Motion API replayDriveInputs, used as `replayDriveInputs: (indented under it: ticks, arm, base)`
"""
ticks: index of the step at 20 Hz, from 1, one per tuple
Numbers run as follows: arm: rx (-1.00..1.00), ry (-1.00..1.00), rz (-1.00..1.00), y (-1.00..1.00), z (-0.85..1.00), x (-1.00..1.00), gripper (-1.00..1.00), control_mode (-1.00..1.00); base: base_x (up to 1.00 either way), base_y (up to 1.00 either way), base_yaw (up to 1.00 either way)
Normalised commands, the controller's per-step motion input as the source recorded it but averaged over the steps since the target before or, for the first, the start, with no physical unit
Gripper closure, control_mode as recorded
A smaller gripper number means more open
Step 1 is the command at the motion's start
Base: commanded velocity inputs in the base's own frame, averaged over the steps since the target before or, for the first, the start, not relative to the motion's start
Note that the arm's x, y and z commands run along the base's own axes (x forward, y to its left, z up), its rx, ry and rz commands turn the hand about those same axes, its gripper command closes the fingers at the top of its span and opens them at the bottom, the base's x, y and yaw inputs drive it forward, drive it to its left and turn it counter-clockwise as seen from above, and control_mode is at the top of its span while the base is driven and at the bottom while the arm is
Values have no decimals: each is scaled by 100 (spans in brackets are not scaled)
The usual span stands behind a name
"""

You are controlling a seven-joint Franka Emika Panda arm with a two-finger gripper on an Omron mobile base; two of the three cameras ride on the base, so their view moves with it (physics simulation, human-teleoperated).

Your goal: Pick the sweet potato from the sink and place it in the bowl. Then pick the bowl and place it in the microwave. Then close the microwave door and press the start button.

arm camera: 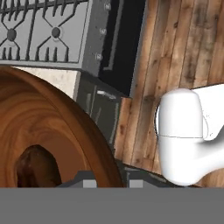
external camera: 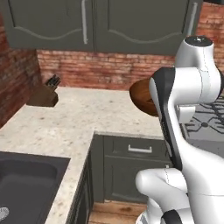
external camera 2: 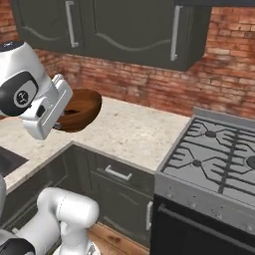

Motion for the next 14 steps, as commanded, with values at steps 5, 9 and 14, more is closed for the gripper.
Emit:
replayDriveInputs:
  ticks: [5, 9, 14]
  arm:
    - [0, 0, 0, 0, 0, 0, 100, 100]
    - [0, 0, 0, 0, 0, 0, 100, 100]
    - [0, 0, 0, 0, 0, 0, 100, 100]
  base:
    - [-22, 31, -48]
    - [-25, 22, -49]
    - [-23, 2, -51]
